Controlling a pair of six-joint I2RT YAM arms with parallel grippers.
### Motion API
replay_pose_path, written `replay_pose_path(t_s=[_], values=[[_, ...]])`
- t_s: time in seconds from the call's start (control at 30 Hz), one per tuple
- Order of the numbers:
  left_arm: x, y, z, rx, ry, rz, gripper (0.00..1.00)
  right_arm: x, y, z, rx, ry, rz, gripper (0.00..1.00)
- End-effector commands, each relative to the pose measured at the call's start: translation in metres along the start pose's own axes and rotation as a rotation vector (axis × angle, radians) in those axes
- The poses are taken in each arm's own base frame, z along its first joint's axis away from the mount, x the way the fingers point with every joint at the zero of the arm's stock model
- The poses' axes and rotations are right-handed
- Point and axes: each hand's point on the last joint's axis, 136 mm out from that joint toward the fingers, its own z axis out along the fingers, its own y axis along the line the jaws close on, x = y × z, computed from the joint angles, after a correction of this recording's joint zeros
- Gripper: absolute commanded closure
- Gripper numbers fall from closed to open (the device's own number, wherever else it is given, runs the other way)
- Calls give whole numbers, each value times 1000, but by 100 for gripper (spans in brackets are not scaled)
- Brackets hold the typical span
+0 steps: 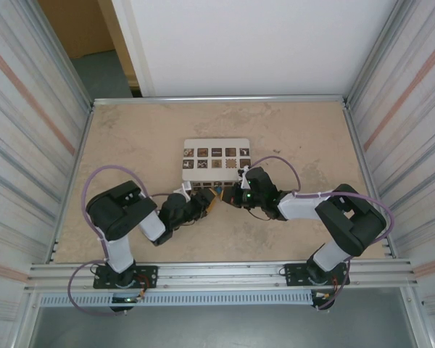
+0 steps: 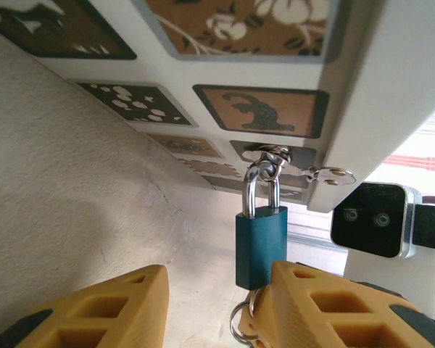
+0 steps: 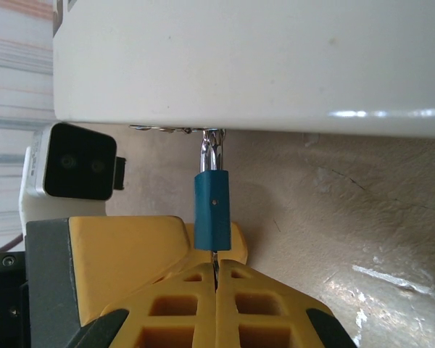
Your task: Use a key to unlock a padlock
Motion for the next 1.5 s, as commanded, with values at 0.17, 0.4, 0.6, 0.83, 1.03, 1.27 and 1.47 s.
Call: replay_pose_path(t_s=[0.17,0.4,0.6,0.83,1.03,1.27,1.47], values=[[-9,-27,10,97,-51,-14,59,11,-4,3,20,45,65,100],[-12,-24,17,91,-60,-31,63,10,-2,3,15,45,71,100],[-14,-24,19,91,-71,-39,70,10,1,3,2,45,84,100],[-15,-28,19,102,-75,-20,83,8,3,0,-16,37,98,99],[-16,-32,12,90,-88,18,93,6,-4,-11,7,15,97,84],[-12,-40,10,52,-62,32,95,3,-10,-39,62,-1,-6,63],[-9,-47,5,-20,-41,35,97,-9,13,-76,80,-43,-275,42]])
